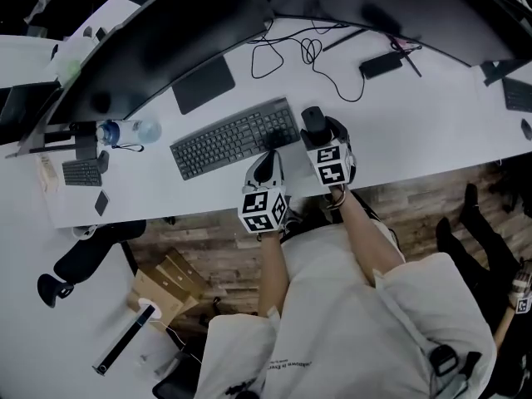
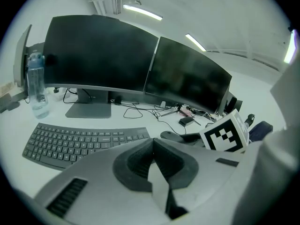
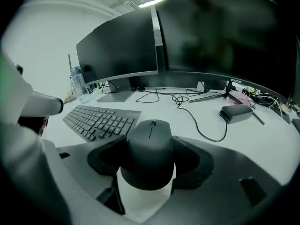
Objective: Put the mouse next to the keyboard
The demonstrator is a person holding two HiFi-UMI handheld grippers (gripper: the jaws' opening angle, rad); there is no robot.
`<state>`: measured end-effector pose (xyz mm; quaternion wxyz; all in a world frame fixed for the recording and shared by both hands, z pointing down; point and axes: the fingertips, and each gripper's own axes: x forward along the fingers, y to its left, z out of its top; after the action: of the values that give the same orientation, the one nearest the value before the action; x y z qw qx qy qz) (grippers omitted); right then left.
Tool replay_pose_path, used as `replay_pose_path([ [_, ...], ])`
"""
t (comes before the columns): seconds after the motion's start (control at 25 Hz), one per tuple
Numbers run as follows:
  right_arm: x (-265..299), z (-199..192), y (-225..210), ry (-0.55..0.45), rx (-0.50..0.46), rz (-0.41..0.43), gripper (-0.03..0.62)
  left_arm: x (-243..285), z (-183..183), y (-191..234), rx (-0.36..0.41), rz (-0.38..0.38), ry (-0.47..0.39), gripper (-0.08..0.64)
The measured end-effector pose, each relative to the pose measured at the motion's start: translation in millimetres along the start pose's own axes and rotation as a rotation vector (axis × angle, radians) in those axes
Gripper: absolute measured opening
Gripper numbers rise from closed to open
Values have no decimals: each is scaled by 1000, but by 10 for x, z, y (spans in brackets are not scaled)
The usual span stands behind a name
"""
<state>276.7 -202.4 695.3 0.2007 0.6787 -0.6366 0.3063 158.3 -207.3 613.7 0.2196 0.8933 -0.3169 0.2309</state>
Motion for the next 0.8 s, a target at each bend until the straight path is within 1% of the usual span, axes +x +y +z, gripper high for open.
replay_pose_path([
  [0.28, 149, -121, -136, 39, 5, 15, 311, 75, -37, -48, 2, 29, 15, 21],
  [0.44, 221, -165, -178, 40, -11, -2, 313, 67, -57, -84, -8, 44, 15, 21],
  [0.68, 200, -288, -116, 96, -13, -19, 313, -30, -140, -44, 7, 82, 20, 21],
  [0.8, 219, -334, -110, 104, -15, -33, 313, -94, -181, -17, 4, 94, 16, 21],
])
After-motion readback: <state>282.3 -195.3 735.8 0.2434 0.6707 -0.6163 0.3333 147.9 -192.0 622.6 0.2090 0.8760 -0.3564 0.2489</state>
